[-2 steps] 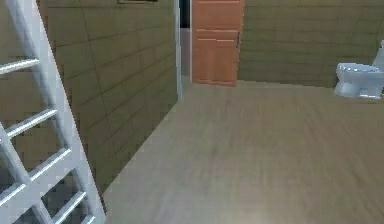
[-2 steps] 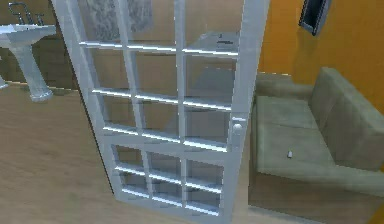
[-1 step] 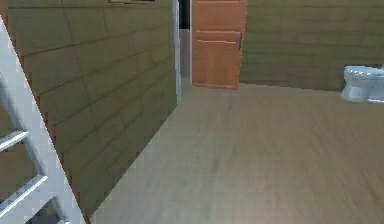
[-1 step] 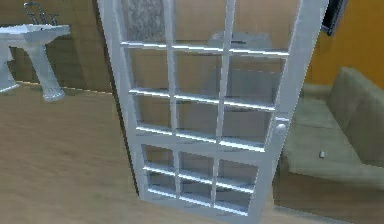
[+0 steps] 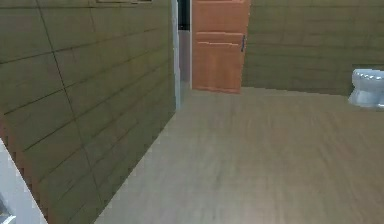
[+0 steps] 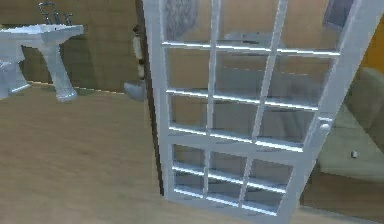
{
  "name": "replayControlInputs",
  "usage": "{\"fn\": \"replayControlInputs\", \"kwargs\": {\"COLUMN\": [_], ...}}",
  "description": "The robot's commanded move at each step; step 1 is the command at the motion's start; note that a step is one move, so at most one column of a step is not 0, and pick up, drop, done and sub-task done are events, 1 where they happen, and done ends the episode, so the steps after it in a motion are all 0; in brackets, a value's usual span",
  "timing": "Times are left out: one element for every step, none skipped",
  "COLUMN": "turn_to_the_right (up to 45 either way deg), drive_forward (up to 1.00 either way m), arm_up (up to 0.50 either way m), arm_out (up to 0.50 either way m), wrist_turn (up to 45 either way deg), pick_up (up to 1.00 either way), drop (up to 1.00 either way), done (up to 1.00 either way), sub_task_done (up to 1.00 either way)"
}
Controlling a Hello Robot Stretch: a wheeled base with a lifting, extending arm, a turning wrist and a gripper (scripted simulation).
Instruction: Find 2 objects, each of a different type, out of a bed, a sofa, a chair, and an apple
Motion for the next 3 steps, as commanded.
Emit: {"fn": "replayControlInputs", "kwargs": {"turn_to_the_right": [3.0,0.0,0.0], "drive_forward": [0.0,1.0,1.0], "arm_up": [0.0,0.0,0.0], "arm_out": [0.0,0.0,0.0], "wrist_turn": [0.0,0.0,0.0], "pick_up": [0.0,0.0,0.0], "drop": [0.0,0.0,0.0], "done": [0.0,0.0,0.0], "sub_task_done": [0.0,0.0,0.0]}}
